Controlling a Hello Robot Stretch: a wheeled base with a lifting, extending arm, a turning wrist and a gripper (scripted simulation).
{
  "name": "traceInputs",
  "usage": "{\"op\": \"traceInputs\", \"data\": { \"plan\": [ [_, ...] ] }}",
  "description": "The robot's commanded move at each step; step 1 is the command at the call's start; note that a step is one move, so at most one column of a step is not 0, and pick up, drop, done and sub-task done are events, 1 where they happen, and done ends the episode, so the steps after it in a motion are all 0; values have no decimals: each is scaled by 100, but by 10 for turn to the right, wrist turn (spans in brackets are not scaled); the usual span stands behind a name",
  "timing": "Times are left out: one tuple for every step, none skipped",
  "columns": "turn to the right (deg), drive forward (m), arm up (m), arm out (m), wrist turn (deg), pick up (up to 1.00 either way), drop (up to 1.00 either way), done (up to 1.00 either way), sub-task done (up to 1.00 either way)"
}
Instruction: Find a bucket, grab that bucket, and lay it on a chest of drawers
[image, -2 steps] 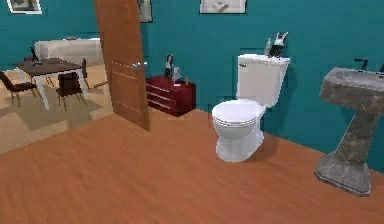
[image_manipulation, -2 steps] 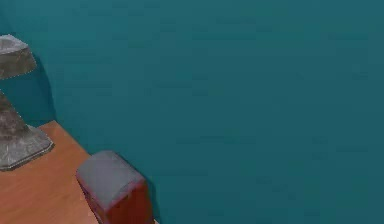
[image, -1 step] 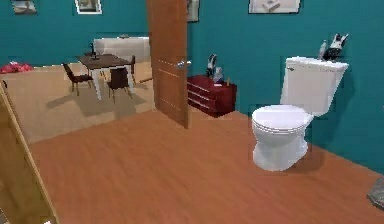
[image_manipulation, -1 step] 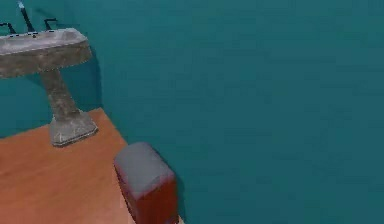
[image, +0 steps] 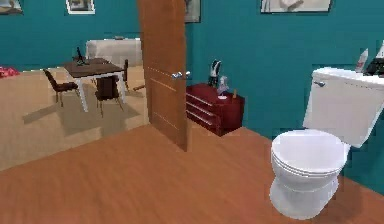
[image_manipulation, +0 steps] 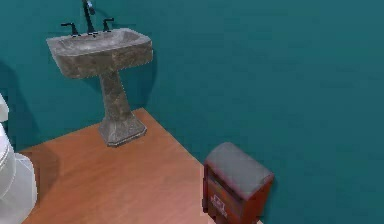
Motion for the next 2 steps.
{"op": "traceInputs", "data": {
  "plan": [
    [30,0,0,0,0,0,0,0,0],
    [0,40,0,0,0,0,0,0,0]
  ]
}}
